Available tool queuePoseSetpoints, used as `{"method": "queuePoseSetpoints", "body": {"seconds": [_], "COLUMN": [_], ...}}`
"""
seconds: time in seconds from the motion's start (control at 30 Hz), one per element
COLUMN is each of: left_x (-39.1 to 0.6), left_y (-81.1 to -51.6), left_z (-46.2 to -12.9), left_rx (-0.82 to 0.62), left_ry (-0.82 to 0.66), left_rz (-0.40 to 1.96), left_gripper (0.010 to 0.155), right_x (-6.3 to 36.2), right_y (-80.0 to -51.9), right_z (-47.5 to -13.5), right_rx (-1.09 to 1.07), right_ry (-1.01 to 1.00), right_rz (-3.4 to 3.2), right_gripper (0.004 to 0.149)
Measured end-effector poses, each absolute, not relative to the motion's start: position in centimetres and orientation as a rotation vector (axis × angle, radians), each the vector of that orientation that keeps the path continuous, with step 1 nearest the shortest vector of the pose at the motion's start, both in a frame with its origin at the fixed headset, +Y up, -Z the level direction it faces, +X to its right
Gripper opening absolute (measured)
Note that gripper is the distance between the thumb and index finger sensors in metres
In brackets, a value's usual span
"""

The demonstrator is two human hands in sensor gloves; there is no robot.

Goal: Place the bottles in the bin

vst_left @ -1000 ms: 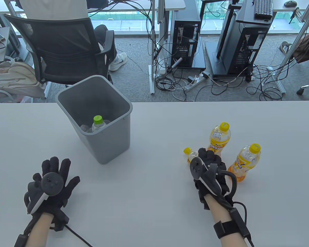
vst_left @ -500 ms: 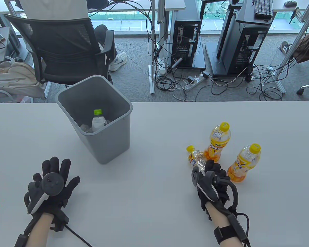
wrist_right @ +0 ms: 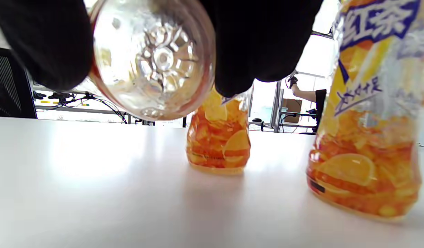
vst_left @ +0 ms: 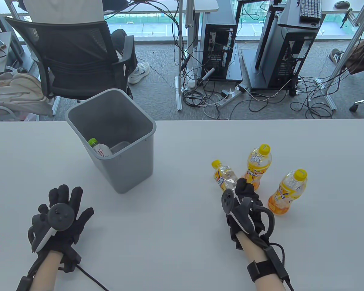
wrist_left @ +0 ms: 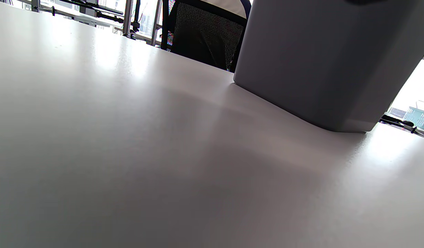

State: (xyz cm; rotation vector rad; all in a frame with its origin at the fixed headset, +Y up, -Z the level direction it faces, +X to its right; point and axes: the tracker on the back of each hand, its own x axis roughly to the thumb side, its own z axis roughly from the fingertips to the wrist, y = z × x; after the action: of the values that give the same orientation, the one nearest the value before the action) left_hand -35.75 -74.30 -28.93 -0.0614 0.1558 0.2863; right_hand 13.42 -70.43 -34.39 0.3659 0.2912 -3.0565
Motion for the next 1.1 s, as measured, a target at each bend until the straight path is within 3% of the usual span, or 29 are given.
{"method": "queuePoseSetpoints", "body": {"seconds": [0.4,0.57,0.77,1.1], "left_x": [-35.8,-35.8,-35.8,-35.8], "left_y": [-74.3,-74.3,-74.3,-74.4], "left_z": [-29.0,-29.0,-29.0,-29.0], "left_rx": [-0.059,-0.059,-0.058,-0.059], "left_ry": [0.152,0.149,0.148,0.146], "left_rz": [0.286,0.285,0.281,0.280], "left_gripper": [0.083,0.083,0.083,0.083], "right_x": [4.1,-1.2,-6.5,-12.5], "right_y": [-56.6,-53.1,-52.0,-53.5], "right_z": [-35.5,-35.7,-36.5,-37.4], "right_rx": [0.115,0.004,-0.107,-0.228], "right_ry": [0.757,0.819,0.812,0.756], "right_rz": [-3.156,-3.135,-3.116,-3.047], "right_gripper": [0.089,0.088,0.087,0.087]}}
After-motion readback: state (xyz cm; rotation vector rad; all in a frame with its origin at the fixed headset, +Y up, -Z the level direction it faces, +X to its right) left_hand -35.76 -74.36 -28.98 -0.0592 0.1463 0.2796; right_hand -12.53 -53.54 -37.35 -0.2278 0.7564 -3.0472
